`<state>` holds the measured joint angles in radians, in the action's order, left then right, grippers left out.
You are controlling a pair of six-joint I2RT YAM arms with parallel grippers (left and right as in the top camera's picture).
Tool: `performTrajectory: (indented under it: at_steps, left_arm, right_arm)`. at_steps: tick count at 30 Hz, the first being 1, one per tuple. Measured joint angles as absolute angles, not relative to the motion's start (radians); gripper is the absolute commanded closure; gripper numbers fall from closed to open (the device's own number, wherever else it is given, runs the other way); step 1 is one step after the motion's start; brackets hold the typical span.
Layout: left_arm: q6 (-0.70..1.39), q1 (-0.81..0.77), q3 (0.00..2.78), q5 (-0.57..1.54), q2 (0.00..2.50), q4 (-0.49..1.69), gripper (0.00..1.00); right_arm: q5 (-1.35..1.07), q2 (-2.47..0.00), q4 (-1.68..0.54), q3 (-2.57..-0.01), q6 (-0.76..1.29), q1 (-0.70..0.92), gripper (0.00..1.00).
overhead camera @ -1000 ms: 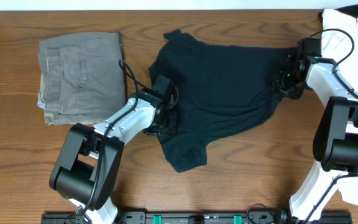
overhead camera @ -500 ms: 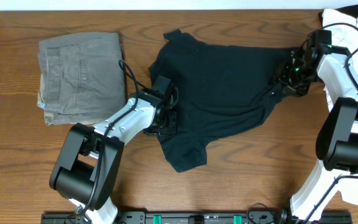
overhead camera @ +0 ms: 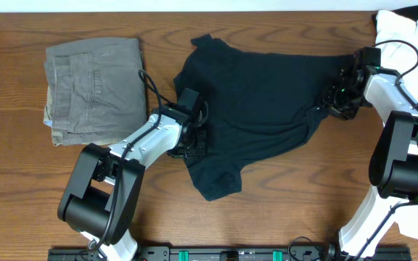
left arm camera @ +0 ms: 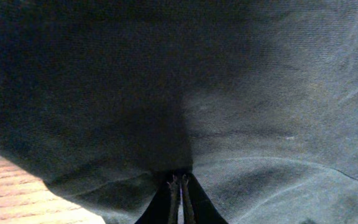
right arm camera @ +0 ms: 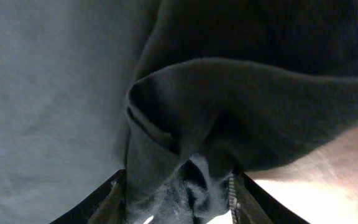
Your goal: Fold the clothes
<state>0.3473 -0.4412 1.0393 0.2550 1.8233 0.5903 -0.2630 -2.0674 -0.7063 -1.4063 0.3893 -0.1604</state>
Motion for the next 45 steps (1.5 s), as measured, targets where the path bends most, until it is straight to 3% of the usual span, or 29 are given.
performTrajectory:
  at_steps: [14, 25, 45]
  left_arm:
    - [0.348, -0.441, 1.039, 0.255, 1.823, 0.584, 0.94]
    - [0.369, -0.441, 1.039, 0.255, 1.823, 0.579, 0.93]
    - [0.365, -0.441, 1.039, 0.251, 1.823, 0.594, 0.93]
  right_arm:
    - [-0.291, -2.067, -0.663, -1.406, 0.378, -0.081, 0.49]
    - [-0.288, -2.068, -0.805, -1.496, 0.327, -0.076, 0.46]
    - [-0.285, -2.068, -0.803, -1.515, 0.374, -0.067, 0.48]
